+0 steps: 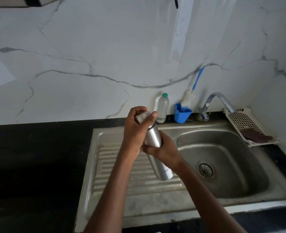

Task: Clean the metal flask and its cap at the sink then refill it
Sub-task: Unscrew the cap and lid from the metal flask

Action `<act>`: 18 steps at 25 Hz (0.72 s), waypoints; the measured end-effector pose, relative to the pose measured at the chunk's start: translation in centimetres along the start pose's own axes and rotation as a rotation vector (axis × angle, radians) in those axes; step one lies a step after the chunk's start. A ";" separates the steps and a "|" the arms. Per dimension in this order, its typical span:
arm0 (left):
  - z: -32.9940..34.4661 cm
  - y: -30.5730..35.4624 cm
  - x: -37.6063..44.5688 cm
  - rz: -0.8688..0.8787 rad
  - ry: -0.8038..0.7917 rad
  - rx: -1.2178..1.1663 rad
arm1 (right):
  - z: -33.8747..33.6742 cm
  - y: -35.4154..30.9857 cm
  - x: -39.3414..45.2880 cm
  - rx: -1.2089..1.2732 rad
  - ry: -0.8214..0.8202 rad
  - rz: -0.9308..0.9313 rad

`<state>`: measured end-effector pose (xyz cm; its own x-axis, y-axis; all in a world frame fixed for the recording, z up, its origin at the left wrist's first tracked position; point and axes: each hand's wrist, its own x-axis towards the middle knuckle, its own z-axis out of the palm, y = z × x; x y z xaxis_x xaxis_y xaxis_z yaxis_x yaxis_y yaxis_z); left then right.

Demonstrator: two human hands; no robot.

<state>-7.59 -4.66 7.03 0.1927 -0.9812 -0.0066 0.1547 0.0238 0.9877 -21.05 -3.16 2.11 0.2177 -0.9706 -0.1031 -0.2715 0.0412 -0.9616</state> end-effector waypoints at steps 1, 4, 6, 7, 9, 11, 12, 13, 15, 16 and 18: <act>-0.2 -0.3 0.0 -0.031 -0.054 -0.010 | 0.0 0.4 0.1 -0.066 0.086 0.000; -1.5 -0.9 0.5 -0.100 -0.254 -0.069 | -0.3 1.7 0.5 -0.187 0.231 0.023; -1.8 -0.9 0.6 -0.049 -0.193 0.043 | -0.5 1.8 0.6 -0.220 0.269 0.015; -1.6 -1.0 0.6 -0.030 -0.131 0.105 | -0.6 1.7 0.7 -0.234 0.261 0.001; -1.1 -1.1 0.6 -0.048 -0.074 0.184 | -0.5 1.3 0.8 -0.273 0.211 -0.032; -1.5 -1.6 0.9 -0.122 -0.106 0.111 | -0.5 1.2 1.1 -0.298 0.175 -0.044; -2.1 -1.8 1.2 -0.167 -0.128 -0.008 | -0.6 1.3 1.2 -0.295 0.160 -0.035; -2.7 -2.0 1.3 -0.184 -0.171 -0.124 | -0.6 1.4 1.4 -0.287 0.145 -0.020; -3.6 -2.1 1.4 -0.119 -0.211 -0.137 | -0.9 1.7 1.7 -0.272 0.106 0.003; -3.5 -2.1 1.3 -0.080 -0.182 -0.056 | -1.1 1.8 1.8 -0.269 0.076 0.003; -2.6 -2.2 1.1 -0.059 -0.040 0.065 | -1.1 1.9 2.0 -0.285 0.003 -0.025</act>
<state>-5.22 -5.28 4.43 0.1465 -0.9874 -0.0598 0.1014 -0.0451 0.9938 -22.15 -5.23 0.36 0.2250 -0.9712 -0.0786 -0.5189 -0.0512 -0.8533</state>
